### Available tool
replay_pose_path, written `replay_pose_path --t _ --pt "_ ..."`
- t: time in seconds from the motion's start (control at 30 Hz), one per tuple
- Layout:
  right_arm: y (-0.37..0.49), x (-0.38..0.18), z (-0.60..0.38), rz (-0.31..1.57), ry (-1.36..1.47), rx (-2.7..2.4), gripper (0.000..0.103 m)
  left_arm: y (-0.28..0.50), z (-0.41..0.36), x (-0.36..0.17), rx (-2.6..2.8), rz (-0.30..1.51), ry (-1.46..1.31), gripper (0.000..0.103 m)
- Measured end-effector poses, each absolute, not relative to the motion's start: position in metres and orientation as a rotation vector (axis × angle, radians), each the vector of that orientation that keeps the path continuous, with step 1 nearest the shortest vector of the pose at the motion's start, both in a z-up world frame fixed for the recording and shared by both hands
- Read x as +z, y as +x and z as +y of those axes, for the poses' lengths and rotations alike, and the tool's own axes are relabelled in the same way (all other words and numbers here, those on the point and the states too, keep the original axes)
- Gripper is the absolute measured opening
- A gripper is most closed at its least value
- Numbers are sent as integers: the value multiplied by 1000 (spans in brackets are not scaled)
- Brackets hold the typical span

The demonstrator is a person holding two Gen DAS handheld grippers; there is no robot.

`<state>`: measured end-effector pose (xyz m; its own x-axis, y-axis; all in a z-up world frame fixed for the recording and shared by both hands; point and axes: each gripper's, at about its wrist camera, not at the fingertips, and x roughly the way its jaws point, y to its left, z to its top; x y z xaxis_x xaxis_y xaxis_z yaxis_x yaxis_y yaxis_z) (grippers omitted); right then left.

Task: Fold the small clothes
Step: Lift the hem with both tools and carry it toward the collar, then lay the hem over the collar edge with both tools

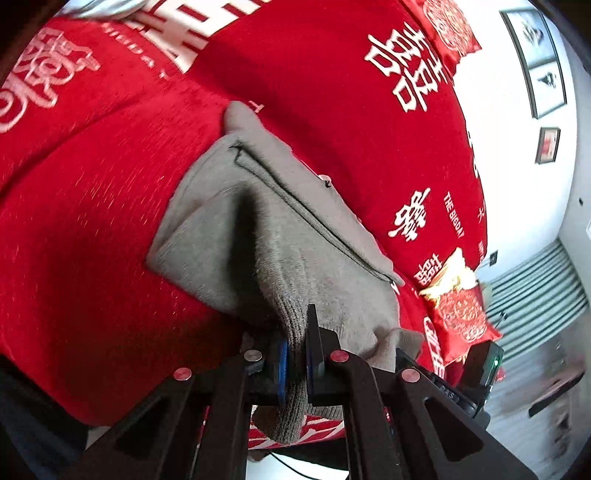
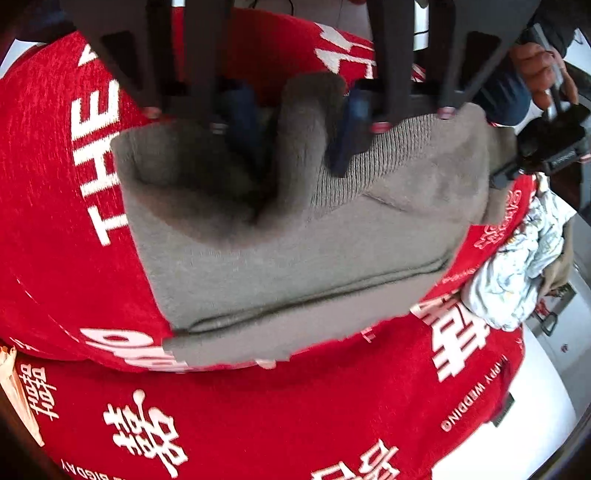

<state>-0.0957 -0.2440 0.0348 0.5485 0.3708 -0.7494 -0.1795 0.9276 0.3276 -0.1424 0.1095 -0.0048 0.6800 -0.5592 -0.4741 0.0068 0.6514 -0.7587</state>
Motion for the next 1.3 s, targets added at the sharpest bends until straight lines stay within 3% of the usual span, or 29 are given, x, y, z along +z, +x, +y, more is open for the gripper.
replay_pose_path --t 0.13,0.2,0.67,1.3 --pt "-98 42 -259 941 313 352 15 -144 109 17 -357 729 -759 8" --pt "-100 48 -266 930 339 367 14 -143 108 26 -335 726 -702 8" --pt "-91 119 -273 750 388 415 12 -121 111 73 -302 678 -641 8" --pt "-28 152 -281 697 463 359 12 -61 116 123 -253 633 -631 8"
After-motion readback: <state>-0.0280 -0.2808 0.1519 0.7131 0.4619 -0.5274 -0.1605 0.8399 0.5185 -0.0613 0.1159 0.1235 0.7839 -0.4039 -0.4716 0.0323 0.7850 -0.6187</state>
